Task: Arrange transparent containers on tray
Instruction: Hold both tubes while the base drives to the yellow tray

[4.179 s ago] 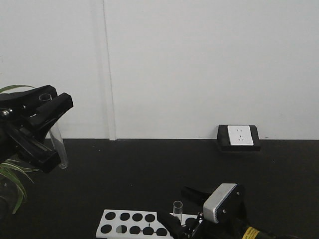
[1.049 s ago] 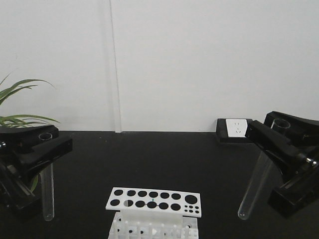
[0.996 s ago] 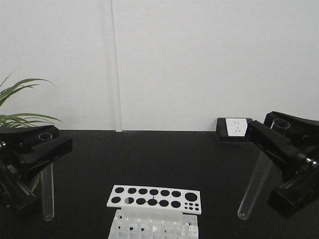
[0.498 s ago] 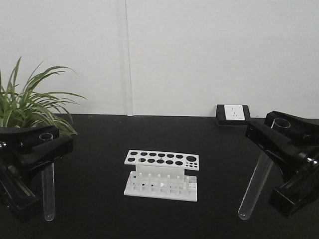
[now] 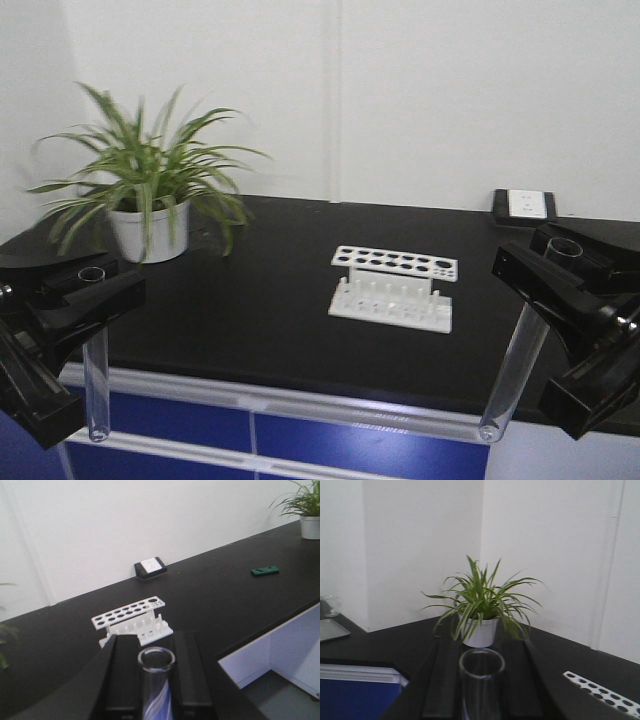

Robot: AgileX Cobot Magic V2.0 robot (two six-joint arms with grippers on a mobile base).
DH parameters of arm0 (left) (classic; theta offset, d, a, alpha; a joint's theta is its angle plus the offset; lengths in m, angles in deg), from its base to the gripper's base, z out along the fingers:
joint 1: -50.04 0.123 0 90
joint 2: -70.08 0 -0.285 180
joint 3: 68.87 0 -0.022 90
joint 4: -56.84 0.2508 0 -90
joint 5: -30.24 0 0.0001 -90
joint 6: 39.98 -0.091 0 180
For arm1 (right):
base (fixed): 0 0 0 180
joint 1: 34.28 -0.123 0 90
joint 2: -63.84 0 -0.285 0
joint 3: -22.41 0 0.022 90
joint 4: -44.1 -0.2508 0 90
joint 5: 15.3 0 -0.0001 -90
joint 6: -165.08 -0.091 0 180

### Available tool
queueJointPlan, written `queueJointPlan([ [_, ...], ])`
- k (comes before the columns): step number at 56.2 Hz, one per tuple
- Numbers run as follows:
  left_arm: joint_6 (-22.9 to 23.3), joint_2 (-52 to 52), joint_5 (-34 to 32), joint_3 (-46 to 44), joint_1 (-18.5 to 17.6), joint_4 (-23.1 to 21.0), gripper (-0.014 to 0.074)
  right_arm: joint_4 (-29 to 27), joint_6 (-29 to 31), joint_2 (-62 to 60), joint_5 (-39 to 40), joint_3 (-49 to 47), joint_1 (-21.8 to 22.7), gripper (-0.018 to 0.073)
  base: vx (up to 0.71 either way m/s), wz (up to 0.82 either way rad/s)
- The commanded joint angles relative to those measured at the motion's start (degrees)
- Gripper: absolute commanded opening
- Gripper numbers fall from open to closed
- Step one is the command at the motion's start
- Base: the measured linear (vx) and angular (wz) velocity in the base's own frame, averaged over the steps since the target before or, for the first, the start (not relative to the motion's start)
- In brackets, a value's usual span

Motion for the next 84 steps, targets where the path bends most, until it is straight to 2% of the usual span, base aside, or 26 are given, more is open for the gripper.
queueJointPlan([
  [1,0.62,0.70,0.55,-1.95,-0.37,-2.24,0.0000,-0.53,-0.05,-0.41,2.57,-1.71,0.00,-0.0013,-0.37,0.38],
  [84,0.62,0.70,0.47,-1.95,-0.37,-2.24,0.0000,-0.53,-0.05,-0.41,2.57,-1.71,0.00,-0.0013,-0.29,0.45],
])
